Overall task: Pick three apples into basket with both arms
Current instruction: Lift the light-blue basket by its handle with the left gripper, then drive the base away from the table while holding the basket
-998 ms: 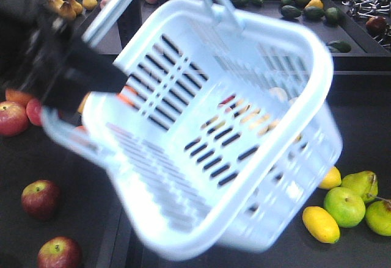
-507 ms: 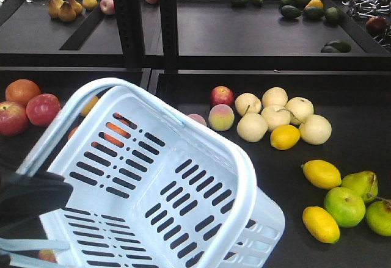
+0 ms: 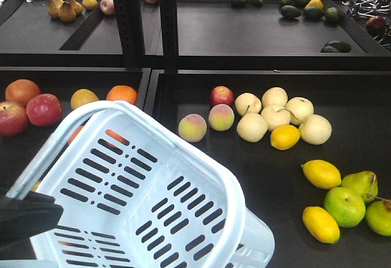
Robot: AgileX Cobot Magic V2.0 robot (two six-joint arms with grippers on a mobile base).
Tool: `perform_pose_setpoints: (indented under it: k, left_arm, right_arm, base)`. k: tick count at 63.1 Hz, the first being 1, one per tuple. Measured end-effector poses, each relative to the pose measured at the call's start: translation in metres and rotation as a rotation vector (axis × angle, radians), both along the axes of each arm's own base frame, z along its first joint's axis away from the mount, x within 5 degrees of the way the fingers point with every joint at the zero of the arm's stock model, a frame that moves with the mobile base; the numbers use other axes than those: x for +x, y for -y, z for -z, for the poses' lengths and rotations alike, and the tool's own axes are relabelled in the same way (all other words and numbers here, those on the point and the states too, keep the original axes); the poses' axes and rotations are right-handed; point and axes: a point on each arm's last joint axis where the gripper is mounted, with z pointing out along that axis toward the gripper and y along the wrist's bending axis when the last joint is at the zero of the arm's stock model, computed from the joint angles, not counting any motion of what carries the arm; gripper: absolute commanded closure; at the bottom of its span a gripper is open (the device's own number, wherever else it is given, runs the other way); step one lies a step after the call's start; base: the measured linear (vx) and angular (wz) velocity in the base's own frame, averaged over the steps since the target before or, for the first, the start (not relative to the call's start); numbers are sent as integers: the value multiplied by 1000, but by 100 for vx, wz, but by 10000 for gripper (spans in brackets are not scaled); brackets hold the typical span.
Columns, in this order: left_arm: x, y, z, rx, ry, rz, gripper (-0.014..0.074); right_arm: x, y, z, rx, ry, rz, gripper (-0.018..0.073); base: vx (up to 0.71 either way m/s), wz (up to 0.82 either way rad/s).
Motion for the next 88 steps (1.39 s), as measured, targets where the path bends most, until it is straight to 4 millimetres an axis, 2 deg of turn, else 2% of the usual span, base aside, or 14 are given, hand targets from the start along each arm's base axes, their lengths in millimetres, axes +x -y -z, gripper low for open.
perform_pose_setpoints:
  k: [51, 88]
  left_arm:
    - [0, 0, 0, 0, 0, 0, 603]
    - [0, 0, 0, 0, 0, 0, 603]
  right_arm:
    - [0, 0, 0, 0, 0, 0, 564]
    - [0, 0, 0, 0, 0, 0, 564]
  base:
    - [0, 1]
    - [-7, 28]
